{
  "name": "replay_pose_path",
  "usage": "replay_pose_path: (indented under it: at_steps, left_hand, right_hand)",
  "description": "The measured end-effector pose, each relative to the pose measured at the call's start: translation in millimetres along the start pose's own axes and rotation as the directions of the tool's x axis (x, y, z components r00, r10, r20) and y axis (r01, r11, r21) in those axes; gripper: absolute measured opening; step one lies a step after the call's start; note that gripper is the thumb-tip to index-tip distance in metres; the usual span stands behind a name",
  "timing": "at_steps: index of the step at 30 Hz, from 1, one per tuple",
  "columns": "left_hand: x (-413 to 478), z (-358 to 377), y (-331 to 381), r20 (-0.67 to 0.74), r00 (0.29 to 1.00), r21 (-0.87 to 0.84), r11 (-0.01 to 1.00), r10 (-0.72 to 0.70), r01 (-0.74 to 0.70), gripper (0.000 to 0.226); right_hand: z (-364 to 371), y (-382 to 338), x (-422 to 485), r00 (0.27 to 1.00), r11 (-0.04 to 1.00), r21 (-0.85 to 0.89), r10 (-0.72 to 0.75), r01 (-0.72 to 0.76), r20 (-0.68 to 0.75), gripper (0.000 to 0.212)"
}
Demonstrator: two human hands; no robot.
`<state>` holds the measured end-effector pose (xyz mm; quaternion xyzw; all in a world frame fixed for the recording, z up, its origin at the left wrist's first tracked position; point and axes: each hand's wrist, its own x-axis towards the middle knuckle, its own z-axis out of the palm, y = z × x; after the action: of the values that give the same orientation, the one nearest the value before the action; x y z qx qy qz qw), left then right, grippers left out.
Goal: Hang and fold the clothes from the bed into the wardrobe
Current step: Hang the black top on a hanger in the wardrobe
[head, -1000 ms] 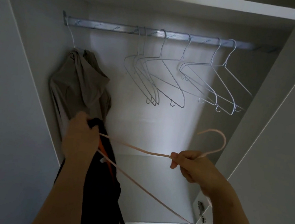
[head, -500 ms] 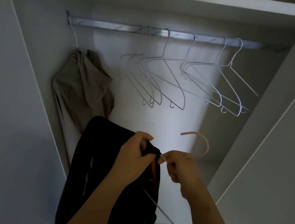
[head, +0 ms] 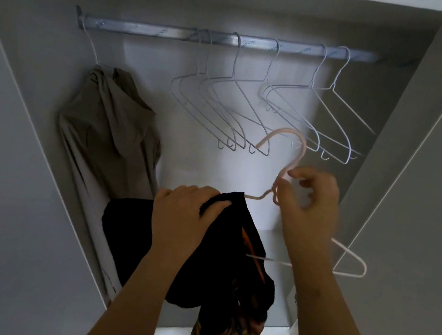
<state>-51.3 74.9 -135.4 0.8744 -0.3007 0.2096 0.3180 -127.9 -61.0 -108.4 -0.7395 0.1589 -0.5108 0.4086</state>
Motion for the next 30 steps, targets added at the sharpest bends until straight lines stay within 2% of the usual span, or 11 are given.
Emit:
replay_pose_path:
  at_steps: [2, 4, 6, 8, 13, 20, 22, 26, 27, 28, 30]
  left_hand:
    - [4.7, -1.3, 4.6, -0.041, 0.995, -0.094, 0.992, -0.091, 0.086, 0.027]
    - [9.2, -3.4, 10.1, -0.067, 0.985, -0.168, 0.975, -0.158, 0.145, 0.022]
    - [11.4, -4.7, 16.4, -0.059, 0.979, -0.212, 0.961, -0.194, 0.178, 0.02]
    - [12.3, -5.0, 19.1, -0.067, 0.976, -0.268, 0.946, -0.208, 0.184, 0.016]
    - [19.9, -6.3, 5.0, -0.073, 0.96, -0.289, 0.927, -0.272, 0.241, 0.011]
    - [18.7, -11.8, -0.4, -0.119, 0.959, -0.276, 0.936, -0.258, 0.217, 0.01]
    - [17.1, -15.0, -3.1, -0.145, 0.954, -0.275, 0.937, -0.263, 0.216, 0.01]
    - [23.3, -27.0, -16.6, -0.229, 0.929, -0.276, 0.935, -0.291, 0.224, 0.012]
    - [25.6, -29.9, -20.4, -0.232, 0.931, -0.282, 0.935, -0.282, 0.213, 0.012]
    - [27.0, -32.5, -23.8, -0.219, 0.941, -0.277, 0.941, -0.257, 0.193, 0.013]
    - [26.9, -38.6, -30.3, -0.161, 0.972, -0.243, 0.961, -0.171, 0.129, 0.014]
  right_hand:
    - [0.0, 3.3, -7.1, 0.993, 0.997, 0.004, -0.075, 0.076, -0.094, 0.008]
    - [4.7, 9.9, -15.9, 0.994, 0.999, 0.034, 0.012, -0.016, 0.107, 0.015]
    - [12.6, 19.3, -24.3, 0.907, 0.99, -0.056, 0.143, -0.131, 0.397, 0.015]
    - [17.5, 28.8, -31.3, 0.809, 0.977, -0.091, 0.211, -0.193, 0.549, 0.021]
    - [12.0, 41.3, -32.8, 0.66, 0.961, -0.072, 0.236, -0.265, 0.713, 0.011]
    - [17.0, 40.5, -32.8, 0.469, 0.936, -0.049, 0.22, -0.349, 0.855, 0.023]
    - [19.4, 45.2, -37.2, 0.375, 0.913, -0.084, 0.246, -0.399, 0.894, 0.025]
    - [18.6, 67.6, -65.7, 0.063, 0.864, -0.306, 0.359, -0.401, 0.931, 0.016]
    - [18.1, 73.1, -72.1, 0.049, 0.874, -0.363, 0.399, -0.324, 0.916, 0.018]
    - [18.1, 77.9, -75.8, 0.098, 0.887, -0.4, 0.43, -0.229, 0.897, 0.022]
    - [17.2, 84.3, -72.6, 0.304, 0.9, -0.433, 0.427, -0.051, 0.852, 0.029]
